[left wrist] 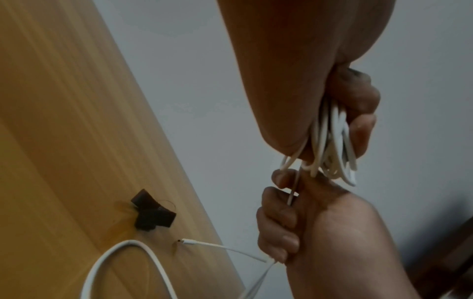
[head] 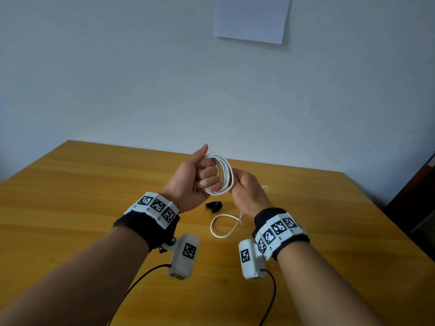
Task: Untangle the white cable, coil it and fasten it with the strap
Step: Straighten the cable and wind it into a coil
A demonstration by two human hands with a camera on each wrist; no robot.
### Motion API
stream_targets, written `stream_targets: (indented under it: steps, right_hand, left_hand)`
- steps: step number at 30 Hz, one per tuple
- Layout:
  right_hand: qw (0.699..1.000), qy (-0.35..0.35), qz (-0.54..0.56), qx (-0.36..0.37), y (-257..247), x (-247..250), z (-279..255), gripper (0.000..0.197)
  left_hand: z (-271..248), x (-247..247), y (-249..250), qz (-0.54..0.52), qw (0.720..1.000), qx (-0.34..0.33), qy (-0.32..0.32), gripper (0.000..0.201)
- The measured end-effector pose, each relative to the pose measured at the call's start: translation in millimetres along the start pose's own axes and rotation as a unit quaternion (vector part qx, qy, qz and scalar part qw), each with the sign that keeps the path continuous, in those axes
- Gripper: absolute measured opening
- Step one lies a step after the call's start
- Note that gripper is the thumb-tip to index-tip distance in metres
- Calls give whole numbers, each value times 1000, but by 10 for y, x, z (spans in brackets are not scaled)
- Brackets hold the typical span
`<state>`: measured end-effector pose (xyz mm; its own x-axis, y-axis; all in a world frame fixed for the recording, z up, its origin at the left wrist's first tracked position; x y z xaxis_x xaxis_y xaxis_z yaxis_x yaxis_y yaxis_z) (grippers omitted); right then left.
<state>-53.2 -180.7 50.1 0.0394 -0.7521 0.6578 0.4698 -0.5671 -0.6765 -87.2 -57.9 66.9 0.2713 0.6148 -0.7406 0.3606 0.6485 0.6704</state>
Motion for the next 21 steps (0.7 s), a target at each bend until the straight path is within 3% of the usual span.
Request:
stream_targets:
  steps: [3, 8, 13, 21]
  right_hand:
    - [1000, -12, -14, -3, -7, -55, -18, 19]
    - [998, -38, -57, 13, -120, -120, -71, 18]
    - [993, -80, -86, -8, -73, -209, -116, 22]
    - [983, -141, -118, -8, -75, -329, -163, 15]
  left_hand:
    - [28, -8, 36, -32, 999, -25, -6, 49]
    - [72, -28, 60, -90, 994, -60, -18, 47]
    - [81, 85, 173, -116, 984, -127, 50, 46]
    - [72, 177, 325, 49, 961, -226, 152, 46]
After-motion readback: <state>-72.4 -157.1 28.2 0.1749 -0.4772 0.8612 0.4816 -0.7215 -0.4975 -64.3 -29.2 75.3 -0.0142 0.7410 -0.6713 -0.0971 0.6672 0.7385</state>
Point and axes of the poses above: each hand's wrist, its own z-axis towards the middle knuckle, its own x-axis out of the back of the hand, y = z × x, the point moved 6 cm from there along z, towards the middle knuckle, and after that the axes turned 6 degrees about x, right-handed, at the moved point
